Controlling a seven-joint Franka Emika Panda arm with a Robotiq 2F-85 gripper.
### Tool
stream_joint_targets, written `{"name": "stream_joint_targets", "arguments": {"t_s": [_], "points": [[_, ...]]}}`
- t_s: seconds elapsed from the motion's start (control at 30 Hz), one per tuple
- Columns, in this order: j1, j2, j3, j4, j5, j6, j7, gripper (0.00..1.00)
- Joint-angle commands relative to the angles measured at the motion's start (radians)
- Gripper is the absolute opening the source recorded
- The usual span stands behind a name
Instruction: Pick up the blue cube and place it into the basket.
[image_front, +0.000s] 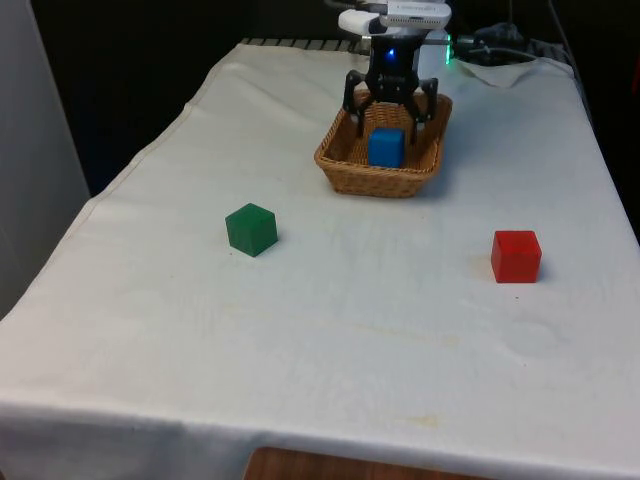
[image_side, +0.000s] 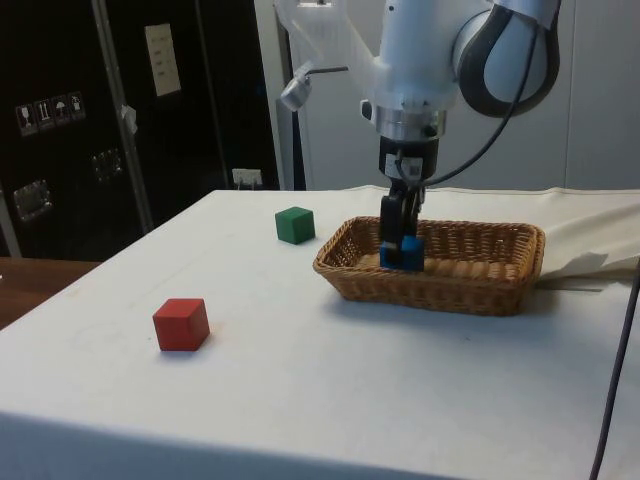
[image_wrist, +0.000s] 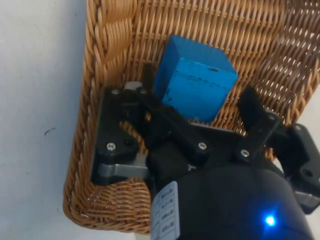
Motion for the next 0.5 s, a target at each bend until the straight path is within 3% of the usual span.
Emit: {"name": "stream_joint_targets", "arguments": {"t_s": [0.0, 0.07, 0.4, 0.43, 0.47], "points": [[0.000, 0.000, 0.000, 0.000, 0.001, 0.000, 0.000, 0.87], [0.000, 0.000, 0.000, 0.000, 0.001, 0.000, 0.000, 1.00], [-0.001, -0.026, 0.001, -0.001, 0.008, -0.015, -0.002, 1.00], [-0.001, -0.006, -0.001, 0.005, 0.000, 0.000, 0.001, 1.00], [0.000, -0.034, 0.001, 0.000, 0.010, -0.019, -0.002, 1.00]]}}
